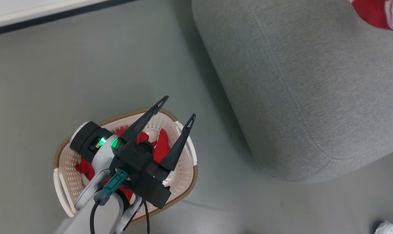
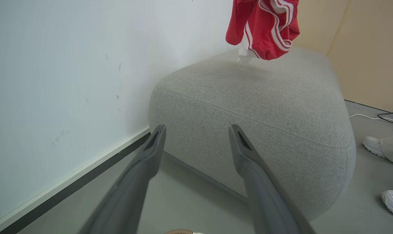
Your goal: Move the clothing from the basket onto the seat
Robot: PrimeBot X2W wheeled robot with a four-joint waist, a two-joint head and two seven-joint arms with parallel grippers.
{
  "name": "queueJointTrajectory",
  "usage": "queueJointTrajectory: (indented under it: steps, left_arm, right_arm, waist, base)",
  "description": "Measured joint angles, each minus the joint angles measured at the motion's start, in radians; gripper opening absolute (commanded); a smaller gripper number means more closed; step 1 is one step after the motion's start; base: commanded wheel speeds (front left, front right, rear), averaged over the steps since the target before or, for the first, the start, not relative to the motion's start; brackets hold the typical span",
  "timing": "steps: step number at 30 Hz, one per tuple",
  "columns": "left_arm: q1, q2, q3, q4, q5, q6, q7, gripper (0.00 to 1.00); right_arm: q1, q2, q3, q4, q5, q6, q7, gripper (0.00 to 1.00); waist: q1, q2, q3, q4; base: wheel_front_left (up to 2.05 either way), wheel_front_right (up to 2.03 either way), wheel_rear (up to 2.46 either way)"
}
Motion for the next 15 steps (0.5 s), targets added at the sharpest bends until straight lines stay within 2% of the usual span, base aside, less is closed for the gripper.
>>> queueJointTrajectory:
  steps: [10, 15]
  left_arm:
    - [-0.022, 0.03, 0.002, -0.047, 0.018, -0.001, 0.039, 1.0]
    - [-0.039, 0.035, 0.001, -0.058, 0.023, -0.001, 0.058, 1.0]
  right_arm:
    - [-0.067, -0.01, -0.002, 0.098, -0.027, -0.03, -0.009, 0.0]
    - [-0.054, 0.017, -0.001, 0.169, -0.027, -0.04, -0.017, 0.0]
  waist:
    - [-0.0001, 0.0, 0.11, 0.021]
    - [-0.0001, 0.0, 0.154, 0.023]
  base:
    - [0.0, 0.0, 0.0]
    - [0.0, 0.0, 0.0]
